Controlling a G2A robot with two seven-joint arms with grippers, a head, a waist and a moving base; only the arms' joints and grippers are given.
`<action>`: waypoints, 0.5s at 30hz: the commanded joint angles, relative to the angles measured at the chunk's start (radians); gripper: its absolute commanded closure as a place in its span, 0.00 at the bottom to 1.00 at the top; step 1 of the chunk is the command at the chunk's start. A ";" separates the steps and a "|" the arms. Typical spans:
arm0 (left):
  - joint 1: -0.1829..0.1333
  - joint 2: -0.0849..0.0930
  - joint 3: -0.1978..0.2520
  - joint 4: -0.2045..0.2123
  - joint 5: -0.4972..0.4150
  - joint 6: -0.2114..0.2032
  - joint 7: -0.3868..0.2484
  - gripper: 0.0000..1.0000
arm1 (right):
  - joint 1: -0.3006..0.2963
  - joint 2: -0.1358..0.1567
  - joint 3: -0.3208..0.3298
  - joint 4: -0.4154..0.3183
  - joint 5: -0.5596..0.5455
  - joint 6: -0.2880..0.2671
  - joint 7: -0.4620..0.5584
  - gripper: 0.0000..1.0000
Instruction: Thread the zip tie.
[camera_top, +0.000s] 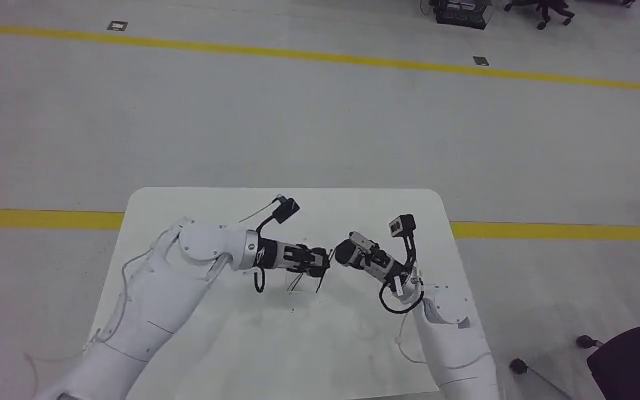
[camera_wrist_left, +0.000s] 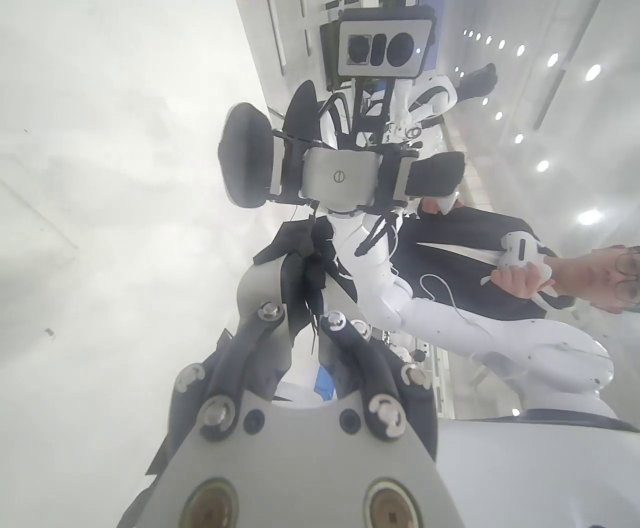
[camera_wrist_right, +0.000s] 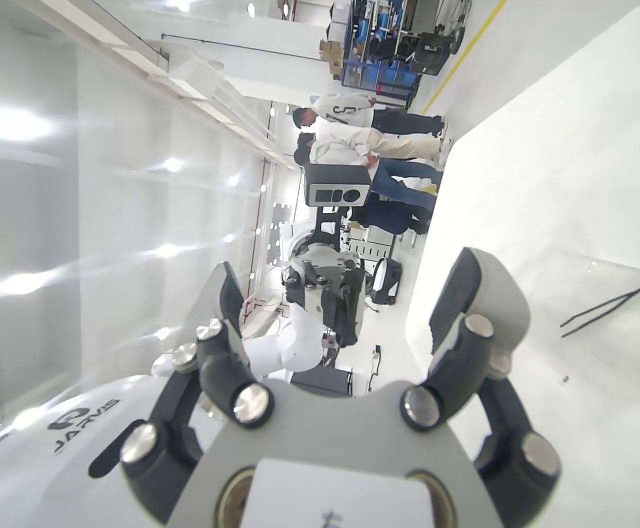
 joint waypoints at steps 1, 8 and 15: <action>0.000 0.000 0.000 0.000 -0.001 -0.001 0.000 1.00 | 0.000 0.000 0.000 0.000 -0.001 0.000 -0.001 0.00; 0.007 0.005 0.010 -0.010 0.003 0.008 0.035 1.00 | -0.007 0.002 -0.020 0.007 -0.046 0.000 -0.019 0.00; 0.001 0.017 0.017 -0.021 -0.012 0.014 0.043 1.00 | -0.016 0.002 -0.029 0.009 -0.039 0.000 -0.023 0.13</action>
